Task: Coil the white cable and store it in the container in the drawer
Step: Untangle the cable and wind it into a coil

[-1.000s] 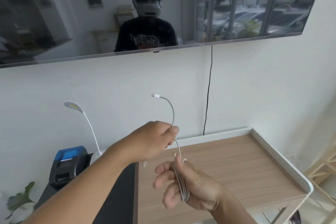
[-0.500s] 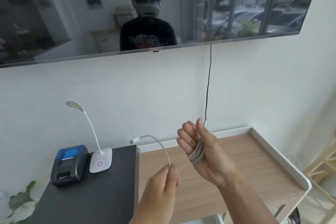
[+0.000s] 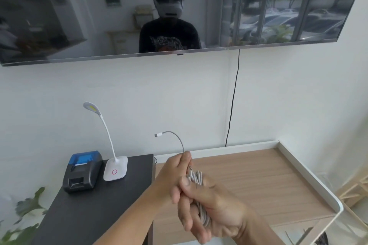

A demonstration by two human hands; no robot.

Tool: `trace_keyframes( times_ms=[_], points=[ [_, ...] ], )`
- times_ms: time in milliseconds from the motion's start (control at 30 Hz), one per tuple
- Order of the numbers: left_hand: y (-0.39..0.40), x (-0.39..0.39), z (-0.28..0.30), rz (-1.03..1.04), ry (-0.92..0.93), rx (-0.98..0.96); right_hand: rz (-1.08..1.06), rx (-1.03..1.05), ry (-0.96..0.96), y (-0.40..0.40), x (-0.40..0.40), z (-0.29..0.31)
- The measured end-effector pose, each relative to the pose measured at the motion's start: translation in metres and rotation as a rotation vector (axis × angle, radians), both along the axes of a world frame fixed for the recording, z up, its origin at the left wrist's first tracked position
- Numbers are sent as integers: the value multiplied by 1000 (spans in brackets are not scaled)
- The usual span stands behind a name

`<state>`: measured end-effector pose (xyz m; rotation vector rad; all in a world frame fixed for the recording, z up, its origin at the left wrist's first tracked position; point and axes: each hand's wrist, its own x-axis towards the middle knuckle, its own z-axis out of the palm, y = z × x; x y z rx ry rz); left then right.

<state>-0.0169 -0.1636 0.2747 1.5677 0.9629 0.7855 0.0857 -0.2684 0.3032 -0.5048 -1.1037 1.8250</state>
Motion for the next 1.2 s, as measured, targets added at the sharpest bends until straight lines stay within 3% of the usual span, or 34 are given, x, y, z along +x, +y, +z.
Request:
trace_keyframes(
  times_ms=[133, 267, 433, 533, 600, 833, 967, 1067, 1200],
  points=[
    [24, 17, 34, -14, -54, -133, 60, -36, -130, -4, -7, -10],
    [29, 25, 71, -124, -19, -108, -14, -85, -240, -2, -13, -24],
    [7, 33, 92, -228, 12, 88, -190, -230, -128, 9, -5, -38],
    [-4, 25, 89, -149, 16, 266, -259, -252, -18, 12, 8, -43],
    [-5, 21, 86, -72, -36, 275, -273, -246, 24, 14, 15, -47],
    [-34, 16, 79, -30, -291, 133, -289, -191, 82, 28, 17, -51],
    [-50, -7, 47, 44, -582, 59, -330, -187, 356, 39, 34, -37],
    [-64, -14, 13, 133, -696, -159, -429, -216, 586, 44, 48, -27],
    [-77, -4, -17, 211, -876, -568, -415, -151, 540, 45, 38, -13]
  ],
)
